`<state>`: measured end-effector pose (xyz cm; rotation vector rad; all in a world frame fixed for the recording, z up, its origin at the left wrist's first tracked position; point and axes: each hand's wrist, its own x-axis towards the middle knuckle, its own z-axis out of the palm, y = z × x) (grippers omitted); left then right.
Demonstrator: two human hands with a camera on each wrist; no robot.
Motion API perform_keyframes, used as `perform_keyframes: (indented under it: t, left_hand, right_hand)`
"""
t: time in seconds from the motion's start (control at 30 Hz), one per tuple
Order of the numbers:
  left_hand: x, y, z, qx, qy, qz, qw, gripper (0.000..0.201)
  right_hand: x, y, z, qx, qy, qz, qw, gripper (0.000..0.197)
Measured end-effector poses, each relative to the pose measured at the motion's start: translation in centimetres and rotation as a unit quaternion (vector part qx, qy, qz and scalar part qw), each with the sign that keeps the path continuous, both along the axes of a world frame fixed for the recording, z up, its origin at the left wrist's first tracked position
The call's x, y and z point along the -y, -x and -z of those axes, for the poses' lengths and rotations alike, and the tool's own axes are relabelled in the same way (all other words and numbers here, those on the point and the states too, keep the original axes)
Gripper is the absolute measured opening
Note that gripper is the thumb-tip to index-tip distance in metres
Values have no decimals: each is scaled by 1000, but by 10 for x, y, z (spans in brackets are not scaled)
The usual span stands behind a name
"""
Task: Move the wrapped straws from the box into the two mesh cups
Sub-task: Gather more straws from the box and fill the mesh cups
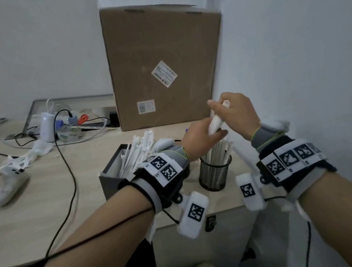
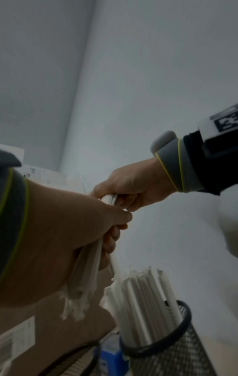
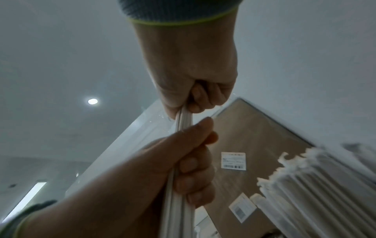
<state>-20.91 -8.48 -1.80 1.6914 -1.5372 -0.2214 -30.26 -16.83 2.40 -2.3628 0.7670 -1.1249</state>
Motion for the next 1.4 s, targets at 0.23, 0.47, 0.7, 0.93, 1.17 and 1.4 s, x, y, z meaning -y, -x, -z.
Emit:
perform_keyframes:
  t: [0.23, 0.47, 0.7, 0.93, 1.17, 1.4]
  left_hand:
    - [8, -14, 11, -108, 38, -103, 988, 31]
    - [10, -19, 28, -109, -118, -123, 979, 44]
    - [15, -4, 42, -53, -187, -86, 977, 44]
    - [21, -8, 57, -27, -183, -62, 981, 70]
    - [31, -9, 61, -13, -110, -80, 991, 51]
    - [26, -13, 59, -21, -61, -83, 994, 41]
  right_hand:
    - [59, 36, 22, -35, -14, 121, 992, 38]
    - [64, 18, 45, -109, 9, 120, 987, 29]
    - [38, 3, 68, -273, 77, 78, 956, 41]
    - [38, 21, 89, -158, -110, 31, 981, 73]
    - [44, 21, 95, -126, -178, -46, 975, 45]
    - [38, 19, 88, -151, -93, -31, 984, 39]
